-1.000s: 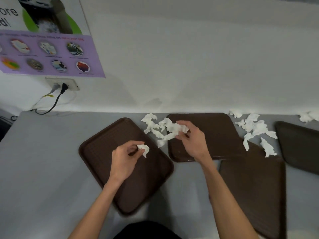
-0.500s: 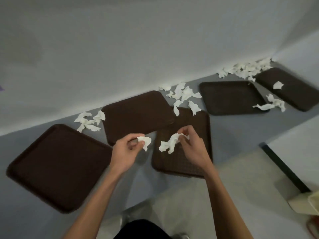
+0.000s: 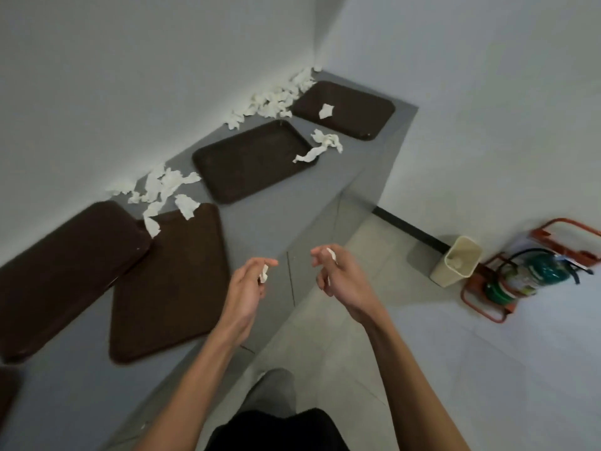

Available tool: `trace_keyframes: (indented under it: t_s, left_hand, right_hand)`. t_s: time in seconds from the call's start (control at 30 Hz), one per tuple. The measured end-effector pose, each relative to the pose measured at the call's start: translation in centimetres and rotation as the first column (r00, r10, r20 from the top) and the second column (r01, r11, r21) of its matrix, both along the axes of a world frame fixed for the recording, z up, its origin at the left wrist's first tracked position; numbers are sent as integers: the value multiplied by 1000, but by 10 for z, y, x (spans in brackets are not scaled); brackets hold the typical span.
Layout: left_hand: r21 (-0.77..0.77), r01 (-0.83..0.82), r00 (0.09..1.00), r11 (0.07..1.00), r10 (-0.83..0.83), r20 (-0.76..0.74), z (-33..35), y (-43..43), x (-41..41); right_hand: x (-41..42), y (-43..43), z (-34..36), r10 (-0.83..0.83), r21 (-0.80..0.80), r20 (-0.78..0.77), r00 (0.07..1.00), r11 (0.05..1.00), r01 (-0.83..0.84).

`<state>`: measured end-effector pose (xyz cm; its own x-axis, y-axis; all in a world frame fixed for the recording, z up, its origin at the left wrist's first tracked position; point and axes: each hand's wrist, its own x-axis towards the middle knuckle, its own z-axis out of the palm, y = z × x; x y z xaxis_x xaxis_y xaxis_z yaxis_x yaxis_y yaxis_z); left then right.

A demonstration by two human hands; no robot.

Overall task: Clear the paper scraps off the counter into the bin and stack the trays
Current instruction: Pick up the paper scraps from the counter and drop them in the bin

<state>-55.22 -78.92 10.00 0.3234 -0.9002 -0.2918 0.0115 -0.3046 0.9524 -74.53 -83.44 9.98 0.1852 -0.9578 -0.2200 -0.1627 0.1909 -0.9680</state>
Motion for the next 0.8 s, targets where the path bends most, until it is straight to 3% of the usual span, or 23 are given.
trace_keyframes:
  t_s: [0.23, 0.37, 0.43, 0.67, 0.8]
  left_hand:
    - [59, 262, 964, 963, -263, 21, -29, -103, -143]
    - [74, 388, 922, 919, -386, -40, -52, -170, -228]
    - [83, 464, 886, 882, -462, -44, -68, -207, -268]
    - [223, 576, 806, 787, -592, 9, -90, -316, -418]
    - [285, 619, 751, 732, -657, 55, -100, -365, -493]
  right_hand:
    - [-140, -52, -23, -232, -84, -242, 942, 972, 218]
    - [-218, -102, -41, -343, 147, -192, 919, 916, 373]
    - [-258, -128, -49, -406, 181, -184, 895, 881, 437]
    - [-407, -206, -76, -406, 224, -279, 870, 854, 470]
    - [-490, -243, -109, -446, 170, -352, 823, 834, 525]
